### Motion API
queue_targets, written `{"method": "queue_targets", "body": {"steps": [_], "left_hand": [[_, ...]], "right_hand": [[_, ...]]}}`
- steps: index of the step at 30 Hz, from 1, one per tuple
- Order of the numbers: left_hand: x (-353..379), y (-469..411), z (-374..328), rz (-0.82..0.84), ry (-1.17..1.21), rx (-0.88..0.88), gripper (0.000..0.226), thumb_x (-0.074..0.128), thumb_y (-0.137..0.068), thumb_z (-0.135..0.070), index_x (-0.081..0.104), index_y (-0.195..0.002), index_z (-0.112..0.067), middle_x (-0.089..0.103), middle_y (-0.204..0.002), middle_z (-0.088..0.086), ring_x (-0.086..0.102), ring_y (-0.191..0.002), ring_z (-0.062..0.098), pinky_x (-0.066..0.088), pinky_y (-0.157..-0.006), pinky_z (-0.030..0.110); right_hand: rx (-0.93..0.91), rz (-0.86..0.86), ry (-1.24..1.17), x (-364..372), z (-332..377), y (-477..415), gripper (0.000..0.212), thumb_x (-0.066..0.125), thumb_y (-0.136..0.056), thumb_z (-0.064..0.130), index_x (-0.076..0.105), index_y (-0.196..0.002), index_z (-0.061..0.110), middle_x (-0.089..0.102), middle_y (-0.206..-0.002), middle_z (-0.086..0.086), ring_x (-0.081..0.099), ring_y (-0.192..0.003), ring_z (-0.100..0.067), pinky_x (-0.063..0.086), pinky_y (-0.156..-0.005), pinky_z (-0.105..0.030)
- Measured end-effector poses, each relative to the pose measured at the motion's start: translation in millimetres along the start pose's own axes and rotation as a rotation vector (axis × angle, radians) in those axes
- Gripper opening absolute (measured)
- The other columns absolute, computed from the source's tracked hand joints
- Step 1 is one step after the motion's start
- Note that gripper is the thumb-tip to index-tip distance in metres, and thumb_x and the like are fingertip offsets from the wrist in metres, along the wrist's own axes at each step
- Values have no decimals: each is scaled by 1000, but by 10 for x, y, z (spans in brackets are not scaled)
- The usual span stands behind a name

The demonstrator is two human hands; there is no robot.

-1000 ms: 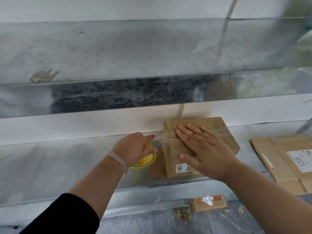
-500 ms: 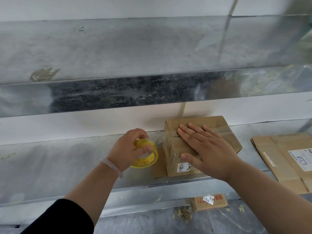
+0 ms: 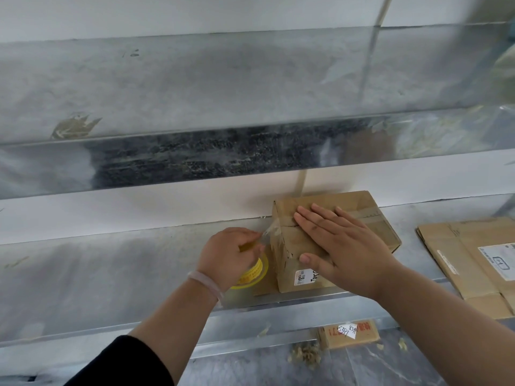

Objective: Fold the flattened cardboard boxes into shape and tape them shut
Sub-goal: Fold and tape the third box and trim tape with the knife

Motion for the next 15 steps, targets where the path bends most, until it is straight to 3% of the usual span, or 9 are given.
{"method": "queue_targets", "body": {"steps": [2,7,9,11,13,14,15], "left_hand": [[46,-6,-67,1,30,-18,20,68,-87,-32,75,-104,-24,62,-94,-20,57,-101,2,37,-88,13],[113,-72,-134,1,2,-52,7,70,-84,-33,74,-88,-28,68,-89,-11,62,-89,11,49,-84,31],[143,-96,-165,-1,-12,-37,5,70,-84,-31,74,-85,-27,67,-87,-10,62,-86,12,50,-81,31],[144,-106,-197,-20,-32,-10,4,70,-84,-29,74,-84,-27,67,-86,-12,61,-86,10,47,-77,26],[133,-107,-210,-32,-35,4,7,68,-86,-30,75,-85,-28,67,-86,-14,60,-84,6,40,-71,13],[127,-103,-211,-29,-36,7,8,67,-87,-31,75,-85,-29,68,-85,-15,59,-83,3,37,-70,9],[127,-99,-212,-21,-35,12,10,66,-88,-31,75,-84,-30,69,-84,-16,59,-83,1,36,-69,8]], "right_hand": [[-15,-27,5,12,-13,1,79,1,-91,74,12,-156,30,12,-161,14,8,-150,-7,14,-123,-41],[-108,-183,32,-31,-19,63,68,21,-100,61,26,-155,22,32,-159,2,30,-146,-16,31,-116,-48],[-192,-306,-20,-127,-35,150,61,31,-101,51,34,-152,17,36,-156,-2,34,-144,-18,29,-117,-47],[-169,-549,-112,-266,-164,355,53,38,-100,39,45,-145,12,43,-151,-7,39,-141,-20,28,-118,-44],[130,-828,-268,-321,-541,698,45,40,-99,29,49,-138,9,50,-142,-9,44,-132,-19,32,-113,-37],[374,-896,-374,-250,-799,884,41,40,-99,25,50,-135,9,51,-136,-9,46,-125,-17,34,-109,-35],[630,-858,-476,-89,-1060,1037,38,40,-100,23,50,-134,12,51,-133,-8,47,-119,-16,37,-105,-35]]}}
Point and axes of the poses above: each hand's wrist, its own y-axis away from the middle knuckle, its own x-axis out of the palm, z = x × y, the point moved 7 cm from there along -y, towards the middle knuckle
